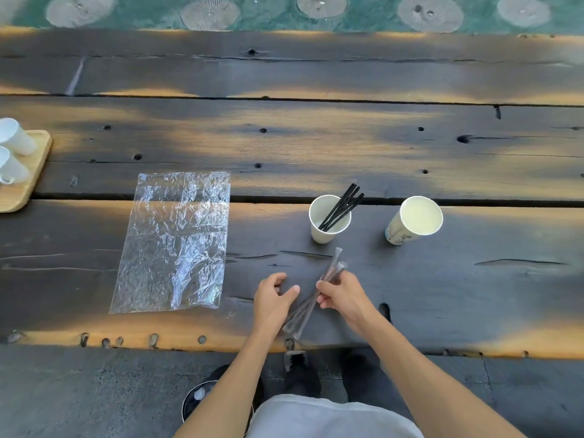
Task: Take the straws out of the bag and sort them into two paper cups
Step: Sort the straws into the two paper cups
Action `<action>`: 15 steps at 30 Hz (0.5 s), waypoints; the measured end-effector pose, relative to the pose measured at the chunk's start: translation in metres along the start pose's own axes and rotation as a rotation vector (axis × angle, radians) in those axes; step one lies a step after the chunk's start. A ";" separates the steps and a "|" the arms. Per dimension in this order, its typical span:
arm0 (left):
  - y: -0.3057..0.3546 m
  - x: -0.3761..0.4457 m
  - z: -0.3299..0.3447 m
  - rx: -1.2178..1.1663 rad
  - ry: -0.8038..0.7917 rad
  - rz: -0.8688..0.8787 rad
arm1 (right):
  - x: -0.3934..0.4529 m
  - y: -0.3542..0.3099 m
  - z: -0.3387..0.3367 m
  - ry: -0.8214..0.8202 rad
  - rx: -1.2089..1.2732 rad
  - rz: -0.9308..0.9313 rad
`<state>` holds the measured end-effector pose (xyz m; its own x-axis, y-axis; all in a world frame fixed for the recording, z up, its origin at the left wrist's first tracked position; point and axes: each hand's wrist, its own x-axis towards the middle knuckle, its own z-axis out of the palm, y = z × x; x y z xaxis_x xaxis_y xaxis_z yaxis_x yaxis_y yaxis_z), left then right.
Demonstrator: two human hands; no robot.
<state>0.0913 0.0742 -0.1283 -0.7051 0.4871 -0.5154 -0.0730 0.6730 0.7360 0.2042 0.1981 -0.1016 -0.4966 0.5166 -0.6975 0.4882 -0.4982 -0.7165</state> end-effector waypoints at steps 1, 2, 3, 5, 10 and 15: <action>0.002 0.002 0.003 0.088 0.003 0.028 | -0.005 -0.002 -0.011 0.036 0.013 -0.017; 0.005 0.002 0.007 0.167 -0.007 0.058 | -0.010 -0.003 -0.022 0.069 0.031 -0.038; 0.008 0.003 0.012 0.238 -0.028 0.080 | -0.015 -0.006 -0.032 0.104 0.051 -0.059; 0.016 0.004 0.024 0.394 -0.063 0.105 | -0.025 -0.013 -0.051 0.176 0.085 -0.105; 0.035 0.010 0.058 0.696 -0.132 0.206 | -0.051 -0.035 -0.095 0.335 0.151 -0.234; 0.049 0.016 0.083 0.808 -0.165 0.165 | -0.067 -0.061 -0.138 0.535 0.221 -0.381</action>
<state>0.1349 0.1612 -0.1368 -0.5455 0.6473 -0.5324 0.5939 0.7468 0.2994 0.3065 0.2901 -0.0107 -0.1543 0.9281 -0.3390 0.1642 -0.3142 -0.9350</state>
